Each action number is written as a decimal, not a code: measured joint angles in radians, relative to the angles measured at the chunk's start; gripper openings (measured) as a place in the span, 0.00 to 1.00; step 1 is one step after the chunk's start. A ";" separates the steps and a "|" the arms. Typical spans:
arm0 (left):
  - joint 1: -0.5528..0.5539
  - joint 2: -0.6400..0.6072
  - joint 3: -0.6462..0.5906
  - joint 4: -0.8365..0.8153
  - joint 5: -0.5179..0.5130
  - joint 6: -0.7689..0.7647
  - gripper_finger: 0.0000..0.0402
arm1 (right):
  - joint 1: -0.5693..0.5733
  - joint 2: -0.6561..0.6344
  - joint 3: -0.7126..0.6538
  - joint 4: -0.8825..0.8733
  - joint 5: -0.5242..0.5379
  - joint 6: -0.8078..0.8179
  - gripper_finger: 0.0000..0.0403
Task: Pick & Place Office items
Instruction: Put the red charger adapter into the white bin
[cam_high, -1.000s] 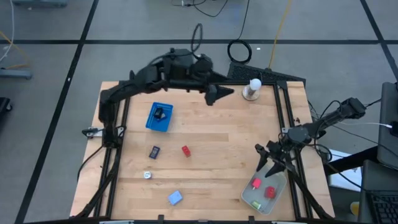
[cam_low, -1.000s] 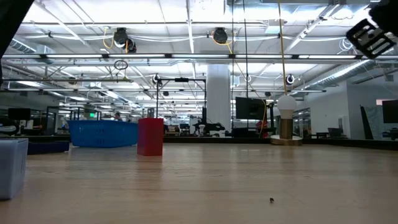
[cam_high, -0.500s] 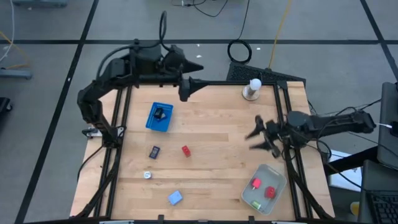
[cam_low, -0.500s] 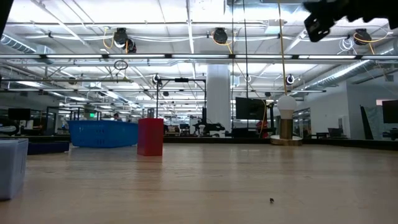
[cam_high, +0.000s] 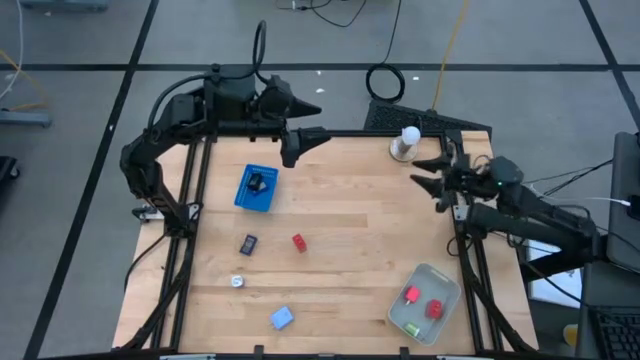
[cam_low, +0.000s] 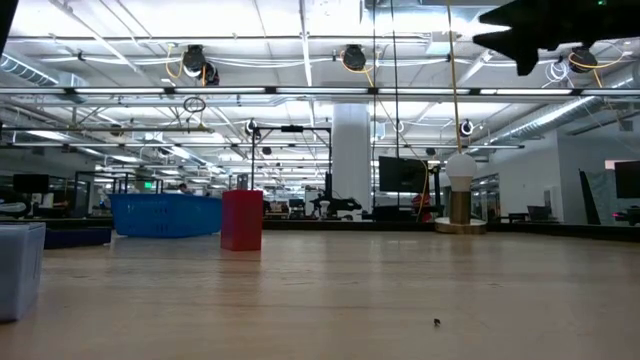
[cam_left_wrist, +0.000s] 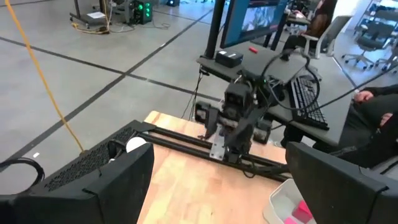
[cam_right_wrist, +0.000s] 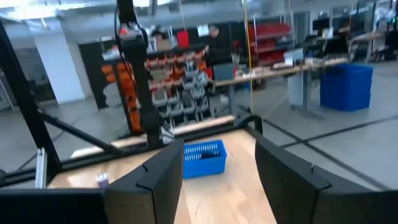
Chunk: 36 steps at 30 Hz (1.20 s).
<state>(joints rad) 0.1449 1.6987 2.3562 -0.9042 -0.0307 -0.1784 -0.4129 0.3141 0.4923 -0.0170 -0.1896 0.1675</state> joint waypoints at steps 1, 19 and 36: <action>-0.004 0.001 0.000 0.000 0.000 0.004 0.91 | -0.031 -0.023 0.000 -0.019 -0.026 0.001 0.47; -0.100 0.015 -0.290 0.257 -0.031 -0.084 0.91 | -0.203 -0.117 -0.358 0.308 -0.180 0.189 0.40; -0.163 0.015 -0.415 0.465 -0.042 -0.104 0.91 | -0.203 -0.126 -0.453 0.401 -0.180 0.083 0.40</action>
<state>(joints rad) -0.0181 1.7138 1.9408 -0.4391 -0.0730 -0.2828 -0.6159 0.1879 0.0391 0.3844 -0.3695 0.2501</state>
